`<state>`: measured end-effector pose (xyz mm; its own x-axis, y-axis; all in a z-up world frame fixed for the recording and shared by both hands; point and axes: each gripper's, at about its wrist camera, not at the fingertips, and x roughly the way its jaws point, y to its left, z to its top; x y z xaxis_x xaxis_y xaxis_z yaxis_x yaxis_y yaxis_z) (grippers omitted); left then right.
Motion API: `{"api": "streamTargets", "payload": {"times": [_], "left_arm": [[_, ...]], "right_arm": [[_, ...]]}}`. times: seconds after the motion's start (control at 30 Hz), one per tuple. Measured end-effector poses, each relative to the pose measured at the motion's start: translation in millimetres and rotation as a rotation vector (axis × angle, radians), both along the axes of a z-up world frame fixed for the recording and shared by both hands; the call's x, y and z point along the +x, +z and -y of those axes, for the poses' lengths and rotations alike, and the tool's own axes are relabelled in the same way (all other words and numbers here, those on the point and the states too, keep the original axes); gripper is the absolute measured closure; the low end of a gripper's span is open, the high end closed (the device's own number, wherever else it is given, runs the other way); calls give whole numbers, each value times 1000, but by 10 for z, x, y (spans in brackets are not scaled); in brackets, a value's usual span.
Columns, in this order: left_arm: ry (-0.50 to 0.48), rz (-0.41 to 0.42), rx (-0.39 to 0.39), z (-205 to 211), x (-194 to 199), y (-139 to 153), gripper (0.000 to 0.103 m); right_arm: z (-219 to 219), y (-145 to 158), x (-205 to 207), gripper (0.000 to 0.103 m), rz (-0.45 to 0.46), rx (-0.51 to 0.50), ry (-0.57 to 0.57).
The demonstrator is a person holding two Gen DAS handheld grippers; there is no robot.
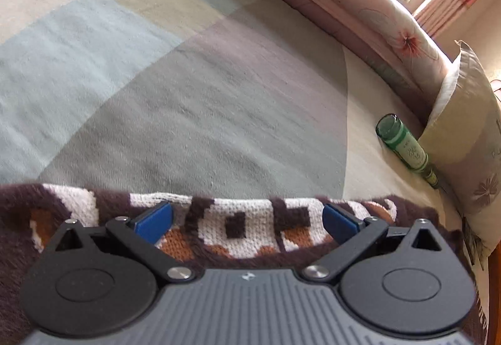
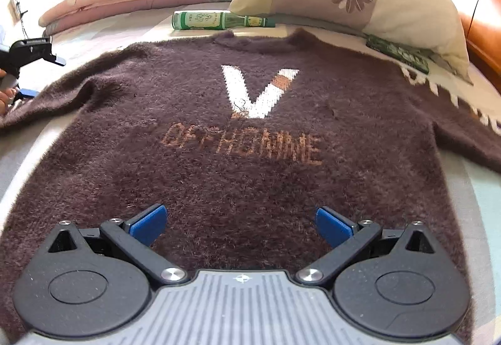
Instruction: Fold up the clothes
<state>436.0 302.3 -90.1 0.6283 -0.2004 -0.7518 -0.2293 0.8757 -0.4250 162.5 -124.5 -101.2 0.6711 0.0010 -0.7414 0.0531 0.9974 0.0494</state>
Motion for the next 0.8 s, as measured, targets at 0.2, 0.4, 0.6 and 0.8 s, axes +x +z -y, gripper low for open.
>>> {"api": "streamTargets", "payload": {"times": [0.2, 0.4, 0.6, 0.8], "left_arm": [[-25, 24, 23, 222, 23, 259, 3], [-308, 58, -253, 964, 203, 323, 2], [-360, 25, -387, 1520, 559, 36, 2], [-358, 15, -343, 1382, 595, -120, 5]], "right_arm": [[1, -21, -10, 0, 2, 8, 11], [-75, -30, 15, 0, 1, 16, 43], [-75, 31, 5, 0, 20, 8, 60], [-50, 78, 26, 0, 4, 50, 96]]}}
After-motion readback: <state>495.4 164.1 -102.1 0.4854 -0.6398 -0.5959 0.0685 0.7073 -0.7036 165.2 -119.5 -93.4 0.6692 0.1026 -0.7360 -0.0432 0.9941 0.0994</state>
